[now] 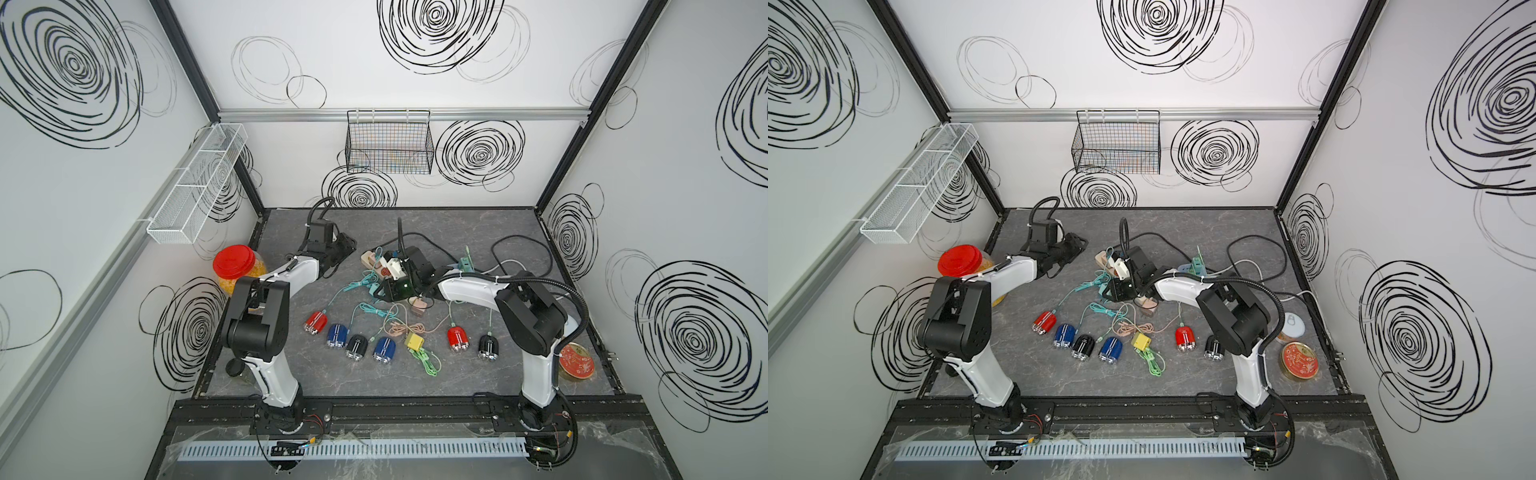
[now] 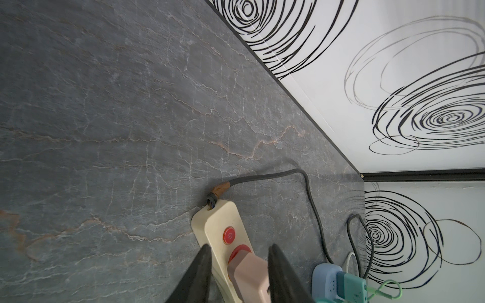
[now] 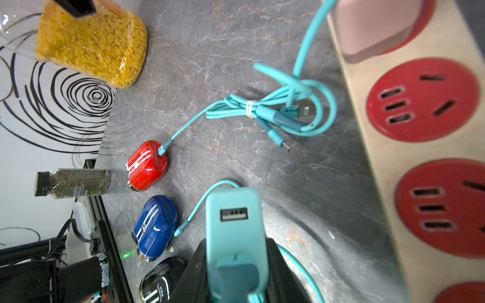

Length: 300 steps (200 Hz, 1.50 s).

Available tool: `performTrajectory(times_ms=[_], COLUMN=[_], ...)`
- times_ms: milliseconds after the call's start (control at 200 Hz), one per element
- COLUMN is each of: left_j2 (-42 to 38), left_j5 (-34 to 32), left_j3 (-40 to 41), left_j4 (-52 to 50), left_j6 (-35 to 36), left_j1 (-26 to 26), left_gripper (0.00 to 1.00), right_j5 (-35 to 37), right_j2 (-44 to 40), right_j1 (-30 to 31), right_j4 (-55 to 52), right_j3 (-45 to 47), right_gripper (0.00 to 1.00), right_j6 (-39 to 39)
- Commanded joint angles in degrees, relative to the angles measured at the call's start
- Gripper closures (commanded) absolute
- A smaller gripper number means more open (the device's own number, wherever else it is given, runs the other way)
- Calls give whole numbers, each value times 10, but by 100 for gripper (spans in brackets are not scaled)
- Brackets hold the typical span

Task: Unplug the electric shaver
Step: Place the plug at the center of the board.

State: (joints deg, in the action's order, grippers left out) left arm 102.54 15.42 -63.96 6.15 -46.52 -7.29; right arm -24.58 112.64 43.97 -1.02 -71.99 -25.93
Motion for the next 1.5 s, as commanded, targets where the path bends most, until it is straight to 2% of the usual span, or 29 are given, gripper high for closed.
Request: performTrajectory(times_ms=[0, 390, 736, 1076, 1316, 1496], left_j2=[-3, -19, -20, -21, -21, -25], left_j5=[2, 3, 4, 1, 1, 1], left_j3=[6, 11, 9, 9, 1, 2], left_j4=[25, 24, 22, 21, 14, 13], left_j6=[5, 3, 3, 4, 6, 6], left_j1=[8, 11, 12, 10, 10, 10], left_gripper=[60, 60, 60, 59, 49, 46], right_j5=[29, 11, 1, -12, -2, 13], right_j2=[3, 59, 46, 53, 62, 65], right_j1=[-4, 19, 69, 57, 50, 48], right_j4=[2, -15, -16, -25, -49, -82], right_j3=[-11, -32, -8, -12, -23, -46], right_gripper=[71, 72, 72, 71, 66, 64], right_j6=[3, 19, 15, 4, 10, 18])
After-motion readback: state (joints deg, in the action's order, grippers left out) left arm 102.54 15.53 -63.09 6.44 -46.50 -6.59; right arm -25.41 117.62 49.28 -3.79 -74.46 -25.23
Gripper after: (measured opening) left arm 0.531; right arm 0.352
